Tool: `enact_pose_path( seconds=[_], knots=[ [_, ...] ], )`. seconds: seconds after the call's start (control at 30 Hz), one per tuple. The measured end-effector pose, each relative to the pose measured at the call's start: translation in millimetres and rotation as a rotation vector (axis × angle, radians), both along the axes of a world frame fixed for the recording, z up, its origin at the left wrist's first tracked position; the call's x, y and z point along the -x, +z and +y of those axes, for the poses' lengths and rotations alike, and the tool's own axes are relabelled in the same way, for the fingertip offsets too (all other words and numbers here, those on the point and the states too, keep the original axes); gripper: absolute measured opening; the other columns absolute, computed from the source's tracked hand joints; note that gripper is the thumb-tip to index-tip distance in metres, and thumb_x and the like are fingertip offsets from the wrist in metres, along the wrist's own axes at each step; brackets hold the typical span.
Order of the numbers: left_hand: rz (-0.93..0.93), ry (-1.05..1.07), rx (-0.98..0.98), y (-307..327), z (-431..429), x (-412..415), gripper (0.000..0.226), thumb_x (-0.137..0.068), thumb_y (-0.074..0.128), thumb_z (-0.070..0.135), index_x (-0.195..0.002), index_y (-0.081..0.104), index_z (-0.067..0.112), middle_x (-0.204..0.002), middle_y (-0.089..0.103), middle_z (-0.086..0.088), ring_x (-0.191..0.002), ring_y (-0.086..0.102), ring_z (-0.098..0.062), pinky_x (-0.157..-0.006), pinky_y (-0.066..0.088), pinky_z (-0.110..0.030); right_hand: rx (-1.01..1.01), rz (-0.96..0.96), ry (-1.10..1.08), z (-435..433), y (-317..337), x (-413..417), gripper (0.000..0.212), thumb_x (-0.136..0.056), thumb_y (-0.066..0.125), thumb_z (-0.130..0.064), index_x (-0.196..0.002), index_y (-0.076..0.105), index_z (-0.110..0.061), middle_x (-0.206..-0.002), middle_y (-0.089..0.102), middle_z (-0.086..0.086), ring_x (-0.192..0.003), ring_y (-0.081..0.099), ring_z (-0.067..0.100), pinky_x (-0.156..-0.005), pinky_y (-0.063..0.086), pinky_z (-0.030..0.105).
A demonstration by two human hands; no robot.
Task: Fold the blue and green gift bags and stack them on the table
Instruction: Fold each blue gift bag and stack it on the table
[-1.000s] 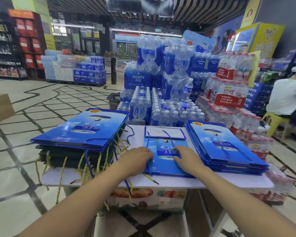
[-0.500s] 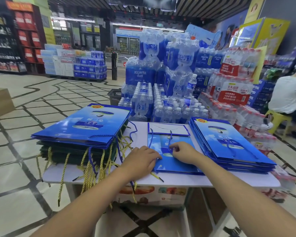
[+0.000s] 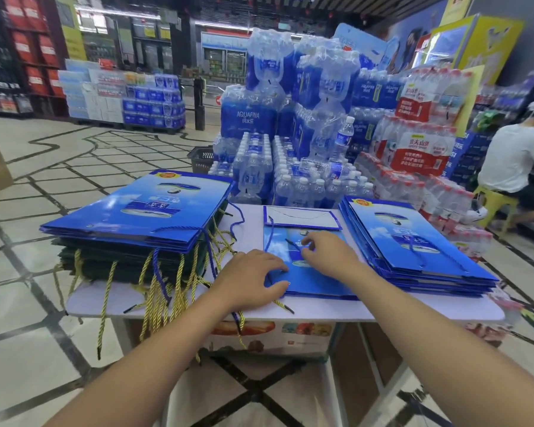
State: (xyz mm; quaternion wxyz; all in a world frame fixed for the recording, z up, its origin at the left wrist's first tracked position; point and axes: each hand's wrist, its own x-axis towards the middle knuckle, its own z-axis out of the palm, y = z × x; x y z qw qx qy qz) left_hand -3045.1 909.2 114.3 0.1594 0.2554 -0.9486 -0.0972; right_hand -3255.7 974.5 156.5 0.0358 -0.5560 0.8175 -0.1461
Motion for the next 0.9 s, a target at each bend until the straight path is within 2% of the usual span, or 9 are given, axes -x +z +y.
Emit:
enact_pose_path(
  seconds=[0.07, 0.13, 0.23, 0.3, 0.43, 0.6, 0.77, 0.9],
  knots=[
    [-0.032, -0.023, 0.037, 0.4, 0.2, -0.3, 0.054, -0.095, 0.051, 0.062, -0.144, 0.054, 0.04, -0.151, 0.049, 0.022, -0.14, 0.039, -0.005, -0.105, 0.032, -0.036, 0.022, -0.002, -0.032, -14.8, -9.0, -12.3, 0.04, -0.095, 0.058, -0.039, -0.134, 0.062, -0.03, -0.134, 0.063, -0.001, -0.123, 0.058, 0.025, -0.094, 0.051, 0.039],
    [-0.062, -0.031, 0.069, 0.5, -0.3, -0.2, 0.059, -0.095, 0.051, 0.063, -0.149, 0.049, 0.04, -0.156, 0.044, 0.021, -0.143, 0.035, -0.006, -0.106, 0.03, -0.037, 0.038, 0.031, -0.094, -27.5, -15.3, -18.0, 0.036, -0.097, 0.057, -0.04, -0.131, 0.064, -0.029, -0.135, 0.062, 0.001, -0.125, 0.057, 0.028, -0.092, 0.049, 0.04],
    [-0.077, -0.017, 0.061, -2.3, -1.1, 0.5, 0.061, -0.096, 0.047, 0.063, -0.152, 0.045, 0.04, -0.159, 0.04, 0.02, -0.146, 0.031, -0.005, -0.11, 0.028, -0.038, 0.075, -0.05, -0.169, -37.0, -20.7, -16.3, 0.02, -0.097, 0.057, -0.034, -0.109, 0.071, -0.028, -0.119, 0.069, 0.001, -0.111, 0.063, 0.029, -0.079, 0.047, 0.034],
    [-0.069, 0.011, 0.043, -3.5, -1.8, 1.3, 0.061, -0.096, 0.046, 0.061, -0.153, 0.045, 0.039, -0.159, 0.04, 0.019, -0.147, 0.031, -0.005, -0.113, 0.028, -0.039, 0.117, -0.101, -0.152, -36.0, -20.3, -13.3, 0.016, -0.097, 0.054, -0.028, -0.099, 0.069, -0.025, -0.108, 0.07, -0.001, -0.103, 0.064, 0.028, -0.076, 0.048, 0.034],
    [-0.003, 0.083, -0.004, -2.2, -3.6, 4.0, 0.059, -0.096, 0.049, 0.057, -0.151, 0.047, 0.036, -0.159, 0.041, 0.016, -0.147, 0.032, -0.006, -0.115, 0.027, -0.039, 0.326, -0.254, -0.037, -14.3, -19.0, -14.1, 0.007, -0.097, 0.058, -0.024, -0.096, 0.064, -0.026, -0.092, 0.069, -0.006, -0.091, 0.064, 0.021, -0.079, 0.053, 0.039],
    [0.054, 0.134, -0.042, -4.3, -4.2, 3.4, 0.056, -0.095, 0.052, 0.057, -0.147, 0.053, 0.035, -0.156, 0.046, 0.017, -0.145, 0.036, -0.004, -0.115, 0.027, -0.037, 0.448, -0.304, 0.106, 18.1, -37.2, -21.4, 0.015, -0.098, 0.061, -0.014, -0.101, 0.073, -0.023, -0.1, 0.07, -0.011, -0.088, 0.061, 0.001, -0.079, 0.047, 0.018],
    [0.024, 0.136, -0.05, -5.3, -6.7, 3.4, 0.056, -0.097, 0.049, 0.058, -0.148, 0.052, 0.038, -0.158, 0.043, 0.019, -0.147, 0.034, -0.003, -0.117, 0.028, -0.038, 0.453, -0.29, 0.185, 28.0, -46.7, -21.5, 0.015, -0.101, 0.06, -0.017, -0.104, 0.07, -0.028, -0.099, 0.069, -0.017, -0.093, 0.062, -0.001, -0.077, 0.044, 0.01],
    [-0.003, 0.137, -0.027, -4.6, -5.2, 3.2, 0.057, -0.097, 0.049, 0.057, -0.15, 0.05, 0.036, -0.159, 0.042, 0.018, -0.147, 0.034, -0.003, -0.116, 0.028, -0.038, 0.46, -0.218, 0.24, 30.0, -48.0, -24.3, 0.015, -0.099, 0.063, -0.015, -0.107, 0.074, -0.023, -0.097, 0.067, -0.02, -0.09, 0.06, -0.004, -0.08, 0.04, 0.003]
  ],
)
